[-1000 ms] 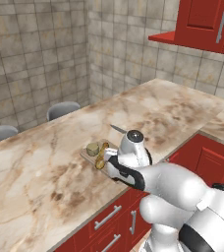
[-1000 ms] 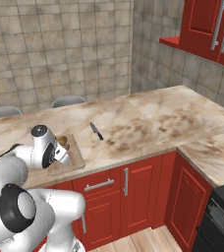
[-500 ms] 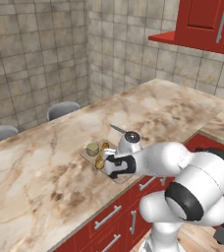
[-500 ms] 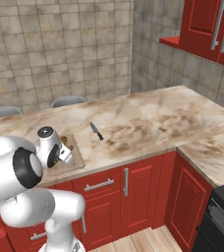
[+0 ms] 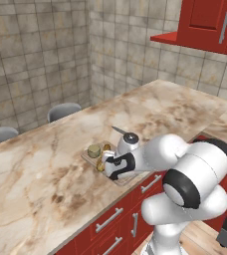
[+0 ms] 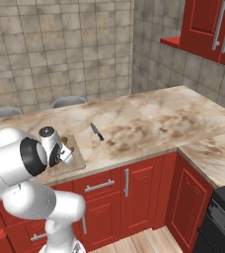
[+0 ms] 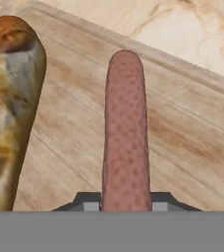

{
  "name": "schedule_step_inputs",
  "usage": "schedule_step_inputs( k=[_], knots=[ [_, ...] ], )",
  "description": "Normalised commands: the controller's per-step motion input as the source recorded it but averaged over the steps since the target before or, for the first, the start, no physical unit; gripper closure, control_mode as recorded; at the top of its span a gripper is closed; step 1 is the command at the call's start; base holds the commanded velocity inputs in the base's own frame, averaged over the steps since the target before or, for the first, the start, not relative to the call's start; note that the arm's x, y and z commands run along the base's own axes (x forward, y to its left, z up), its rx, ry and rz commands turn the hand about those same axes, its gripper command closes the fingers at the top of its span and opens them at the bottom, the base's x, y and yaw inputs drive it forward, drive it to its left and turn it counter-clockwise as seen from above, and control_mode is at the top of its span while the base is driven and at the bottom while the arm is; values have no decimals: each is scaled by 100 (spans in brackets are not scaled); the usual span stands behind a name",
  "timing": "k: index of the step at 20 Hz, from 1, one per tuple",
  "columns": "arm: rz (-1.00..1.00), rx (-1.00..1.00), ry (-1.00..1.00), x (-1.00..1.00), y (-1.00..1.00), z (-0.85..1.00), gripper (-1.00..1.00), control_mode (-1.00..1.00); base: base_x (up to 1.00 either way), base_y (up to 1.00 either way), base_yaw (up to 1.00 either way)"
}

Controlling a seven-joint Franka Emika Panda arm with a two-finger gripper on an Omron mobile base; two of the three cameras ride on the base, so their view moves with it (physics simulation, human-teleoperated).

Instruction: Retrieve the sausage and cheese from the fridge and place them on the cutting board on the counter.

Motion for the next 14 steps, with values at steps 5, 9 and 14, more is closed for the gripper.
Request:
schedule_step_inputs(
  k=[5, 9, 14],
  knots=[
    [0, 0, 0, 5, 0, -1, 100, -100, 0, 0, 0],
    [0, 0, 0, -17, 0, 0, -100, -100, 0, 0, 0],
    [0, 0, 0, -18, -2, 2, -100, -100, 0, 0, 0]
  ],
)
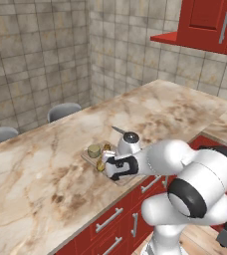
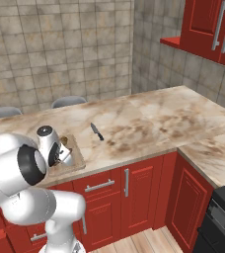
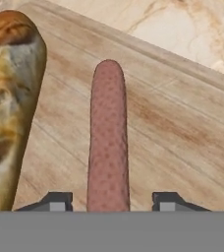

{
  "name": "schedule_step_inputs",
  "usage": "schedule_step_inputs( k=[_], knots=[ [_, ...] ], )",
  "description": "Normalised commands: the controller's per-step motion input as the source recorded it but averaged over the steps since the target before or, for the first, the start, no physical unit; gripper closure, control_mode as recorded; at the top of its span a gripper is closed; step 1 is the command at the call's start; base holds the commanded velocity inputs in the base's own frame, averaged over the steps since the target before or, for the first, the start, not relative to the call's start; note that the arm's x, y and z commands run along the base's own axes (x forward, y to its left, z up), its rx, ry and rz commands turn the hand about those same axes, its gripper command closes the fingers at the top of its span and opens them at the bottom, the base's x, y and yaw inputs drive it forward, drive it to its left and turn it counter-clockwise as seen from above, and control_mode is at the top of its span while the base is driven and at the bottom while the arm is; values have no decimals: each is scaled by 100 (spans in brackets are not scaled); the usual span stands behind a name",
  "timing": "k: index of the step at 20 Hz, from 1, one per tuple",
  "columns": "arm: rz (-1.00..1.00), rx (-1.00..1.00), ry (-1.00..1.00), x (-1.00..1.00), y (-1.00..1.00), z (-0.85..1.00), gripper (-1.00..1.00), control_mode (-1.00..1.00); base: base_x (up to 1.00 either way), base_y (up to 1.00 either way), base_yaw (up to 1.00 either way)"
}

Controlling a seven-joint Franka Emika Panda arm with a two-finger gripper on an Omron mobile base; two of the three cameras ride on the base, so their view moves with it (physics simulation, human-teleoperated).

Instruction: Retrieve the sausage and cheese from the fridge and place them on the cutting board on the counter.

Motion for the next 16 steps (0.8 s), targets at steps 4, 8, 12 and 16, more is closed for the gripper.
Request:
schedule_step_inputs(
  k=[4, 8, 12, 16],
  knots=[
    [0, 0, 0, 0, 0, 37, -100, -100, 0, 0, 0],
    [0, 0, 0, -8, 0, 82, -100, -100, 0, 0, 0],
    [0, 0, 0, -63, -16, 100, -100, -100, 0, 0, 0],
    [6, 0, 0, -96, -18, 98, -100, -100, 0, 0, 0]
  ],
)
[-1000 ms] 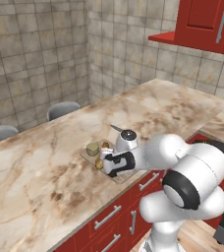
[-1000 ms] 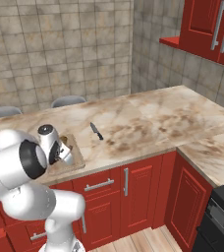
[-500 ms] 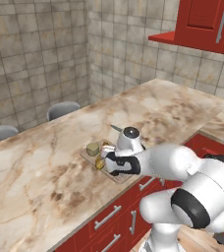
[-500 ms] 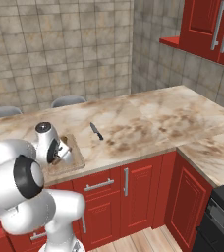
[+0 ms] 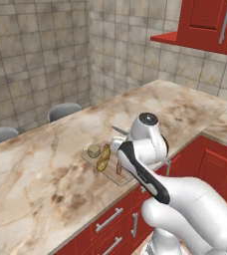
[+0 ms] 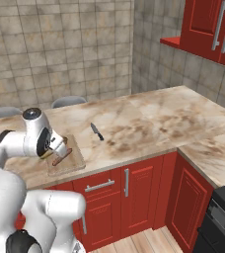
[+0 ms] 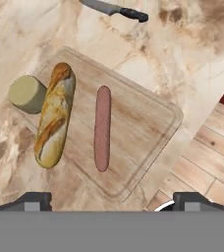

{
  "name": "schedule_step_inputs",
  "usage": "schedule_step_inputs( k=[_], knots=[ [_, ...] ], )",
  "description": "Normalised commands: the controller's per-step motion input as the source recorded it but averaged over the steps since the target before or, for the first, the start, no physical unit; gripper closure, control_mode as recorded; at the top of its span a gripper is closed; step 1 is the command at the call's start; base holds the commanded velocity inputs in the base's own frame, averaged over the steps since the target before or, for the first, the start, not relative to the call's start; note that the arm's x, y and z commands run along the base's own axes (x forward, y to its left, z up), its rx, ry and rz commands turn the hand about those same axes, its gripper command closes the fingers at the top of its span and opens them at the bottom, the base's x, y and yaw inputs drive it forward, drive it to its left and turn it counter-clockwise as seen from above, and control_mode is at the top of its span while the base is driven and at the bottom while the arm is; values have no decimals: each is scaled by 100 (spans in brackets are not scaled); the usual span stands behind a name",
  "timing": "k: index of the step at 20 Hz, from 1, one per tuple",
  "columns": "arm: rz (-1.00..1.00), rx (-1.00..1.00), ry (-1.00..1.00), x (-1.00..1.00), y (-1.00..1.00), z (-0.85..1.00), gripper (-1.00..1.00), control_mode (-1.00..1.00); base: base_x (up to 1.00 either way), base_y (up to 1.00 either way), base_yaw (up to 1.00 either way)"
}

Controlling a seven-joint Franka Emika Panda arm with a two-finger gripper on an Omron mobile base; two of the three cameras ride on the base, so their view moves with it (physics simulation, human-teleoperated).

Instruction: Retrieve the sausage and cheese from the fridge and place them on the cutting board on the counter.

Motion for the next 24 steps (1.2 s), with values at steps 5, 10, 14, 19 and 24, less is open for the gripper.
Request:
schedule_step_inputs(
  k=[5, 10, 14, 19, 24],
  knots=[
    [20, 0, -9, -100, -32, 88, -100, -100, 0, 0, 0],
    [24, 0, -15, -100, -39, 68, -100, -100, 0, 0, 0],
    [23, -3, -13, -100, -28, 69, -100, -100, 0, 0, 0],
    [18, -7, -7, -100, -20, 36, -100, -100, 0, 0, 0],
    [12, -8, -14, -99, -38, -5, -100, -100, 0, 0, 0]
  ],
)
